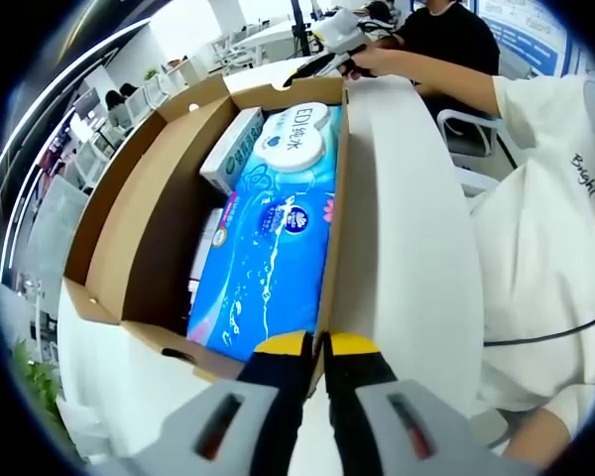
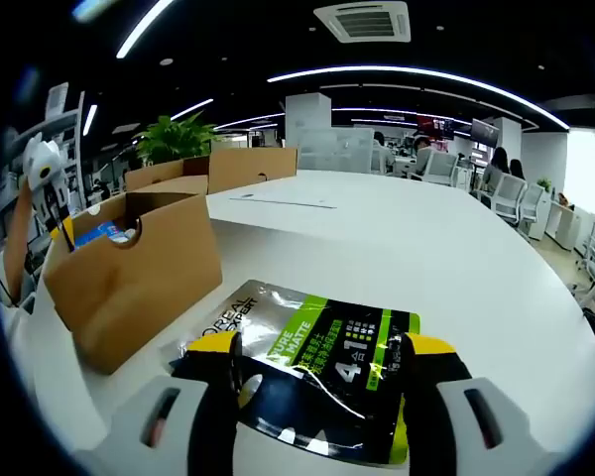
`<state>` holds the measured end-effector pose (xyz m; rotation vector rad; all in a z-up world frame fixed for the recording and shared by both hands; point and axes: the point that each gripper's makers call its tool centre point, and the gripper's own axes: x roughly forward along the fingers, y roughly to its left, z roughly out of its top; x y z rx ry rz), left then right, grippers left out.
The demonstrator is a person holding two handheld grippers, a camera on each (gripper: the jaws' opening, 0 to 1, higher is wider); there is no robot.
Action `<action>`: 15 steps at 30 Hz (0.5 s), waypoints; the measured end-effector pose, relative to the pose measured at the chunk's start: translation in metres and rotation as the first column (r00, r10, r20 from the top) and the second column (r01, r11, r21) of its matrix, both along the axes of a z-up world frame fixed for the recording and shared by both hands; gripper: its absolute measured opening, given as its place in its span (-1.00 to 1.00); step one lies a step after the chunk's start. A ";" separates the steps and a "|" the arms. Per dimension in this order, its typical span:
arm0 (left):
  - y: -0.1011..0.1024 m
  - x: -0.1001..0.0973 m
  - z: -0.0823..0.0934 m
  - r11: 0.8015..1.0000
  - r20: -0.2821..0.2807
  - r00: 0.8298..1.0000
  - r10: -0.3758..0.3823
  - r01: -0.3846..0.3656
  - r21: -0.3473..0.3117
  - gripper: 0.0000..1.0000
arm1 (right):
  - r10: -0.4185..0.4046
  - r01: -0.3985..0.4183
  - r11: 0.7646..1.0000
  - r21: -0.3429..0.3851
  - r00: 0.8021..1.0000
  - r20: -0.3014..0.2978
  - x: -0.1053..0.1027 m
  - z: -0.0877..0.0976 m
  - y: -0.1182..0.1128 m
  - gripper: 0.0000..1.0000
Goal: Operate the shoe box by opening the lid, removing the specified soft item, and placing it in the target area until the item is outside and the box remains undamaged.
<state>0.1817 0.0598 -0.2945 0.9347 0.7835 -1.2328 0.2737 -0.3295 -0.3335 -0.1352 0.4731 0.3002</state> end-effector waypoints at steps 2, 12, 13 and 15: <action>0.000 0.000 0.000 1.000 0.001 1.000 0.000 0.000 0.000 -0.89 | -0.021 0.022 1.000 -0.019 0.998 0.060 0.004 0.008 -0.002 0.60; 0.000 0.001 0.000 1.000 -0.003 1.000 0.006 -0.006 0.002 -0.89 | -0.021 0.016 0.999 0.039 0.990 0.139 -0.010 0.039 0.016 0.14; 0.000 0.001 0.000 1.000 -0.005 1.000 0.005 -0.005 0.002 -0.89 | -0.023 0.015 0.998 0.055 0.987 0.157 -0.010 0.046 0.016 0.05; 0.000 0.001 0.000 1.000 -0.007 1.000 0.004 -0.004 -0.001 -0.89 | -0.004 -0.009 0.997 0.080 0.986 0.164 -0.013 0.056 0.020 -0.09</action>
